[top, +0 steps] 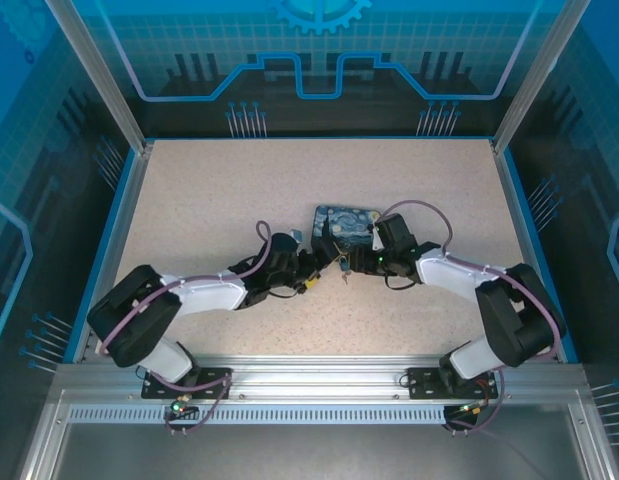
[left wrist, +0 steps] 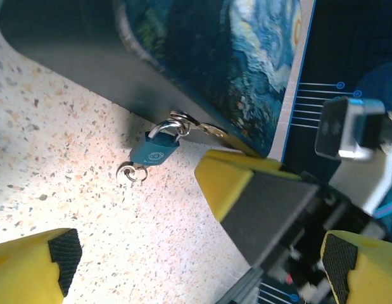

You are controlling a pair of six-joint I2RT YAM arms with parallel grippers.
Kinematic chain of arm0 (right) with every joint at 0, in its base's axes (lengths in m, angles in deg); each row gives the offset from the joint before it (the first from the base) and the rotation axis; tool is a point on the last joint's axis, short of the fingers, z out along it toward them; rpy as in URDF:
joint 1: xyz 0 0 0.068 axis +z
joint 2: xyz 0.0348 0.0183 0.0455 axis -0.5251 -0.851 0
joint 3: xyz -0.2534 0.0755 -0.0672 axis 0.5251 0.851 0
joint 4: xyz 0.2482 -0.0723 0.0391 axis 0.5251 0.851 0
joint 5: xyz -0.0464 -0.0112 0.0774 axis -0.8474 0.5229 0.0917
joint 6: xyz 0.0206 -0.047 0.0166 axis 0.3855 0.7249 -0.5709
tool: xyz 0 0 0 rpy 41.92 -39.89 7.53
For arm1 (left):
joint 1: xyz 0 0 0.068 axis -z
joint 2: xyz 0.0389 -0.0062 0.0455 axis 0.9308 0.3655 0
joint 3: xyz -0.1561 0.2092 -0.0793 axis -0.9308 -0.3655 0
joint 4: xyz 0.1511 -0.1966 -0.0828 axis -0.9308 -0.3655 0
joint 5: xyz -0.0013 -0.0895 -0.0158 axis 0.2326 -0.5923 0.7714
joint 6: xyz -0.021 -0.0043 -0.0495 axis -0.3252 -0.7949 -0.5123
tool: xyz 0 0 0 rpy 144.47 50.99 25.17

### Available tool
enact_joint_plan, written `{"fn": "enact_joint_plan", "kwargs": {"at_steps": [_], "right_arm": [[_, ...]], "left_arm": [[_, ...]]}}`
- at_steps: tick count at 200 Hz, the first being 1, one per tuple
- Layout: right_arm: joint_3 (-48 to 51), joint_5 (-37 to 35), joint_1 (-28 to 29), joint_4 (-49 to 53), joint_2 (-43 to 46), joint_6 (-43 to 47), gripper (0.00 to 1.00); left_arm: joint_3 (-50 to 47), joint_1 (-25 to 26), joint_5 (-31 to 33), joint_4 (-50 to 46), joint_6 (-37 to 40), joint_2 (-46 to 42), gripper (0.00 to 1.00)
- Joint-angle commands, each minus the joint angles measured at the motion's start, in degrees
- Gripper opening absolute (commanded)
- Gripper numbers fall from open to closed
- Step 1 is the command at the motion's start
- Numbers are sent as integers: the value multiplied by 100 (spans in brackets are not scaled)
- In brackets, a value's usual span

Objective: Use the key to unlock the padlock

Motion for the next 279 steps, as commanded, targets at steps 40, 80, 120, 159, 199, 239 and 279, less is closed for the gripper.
{"fn": "enact_joint_plan", "kwargs": {"at_steps": [40,80,120,159,199,239,279], "right_arm": [[-902,502,-512,-210,-591,90,45],[-577,628,-552,-248,-295,98,45],[17,674,-559,-620,-142,-6,55],[233,718,-577,-867,-240,-25,55],[339,818,-647,-1141,-264,18,55],[414,783,-980,-1078,-199,-126,52],[462,992,-1404,-1080,-57,-286,47]], "left_arm": [[788,-43,986,-2066,1272,-745,99],[912,-48,1514,-2403,1615,-687,99],[789,-44,1643,-1883,1731,-441,99],[1239,-19,1088,-1773,2174,314,99],[1476,-9,880,-1438,2343,892,99],[1534,53,518,-563,2602,1488,99],[1833,171,362,-216,3042,2223,95]]}}
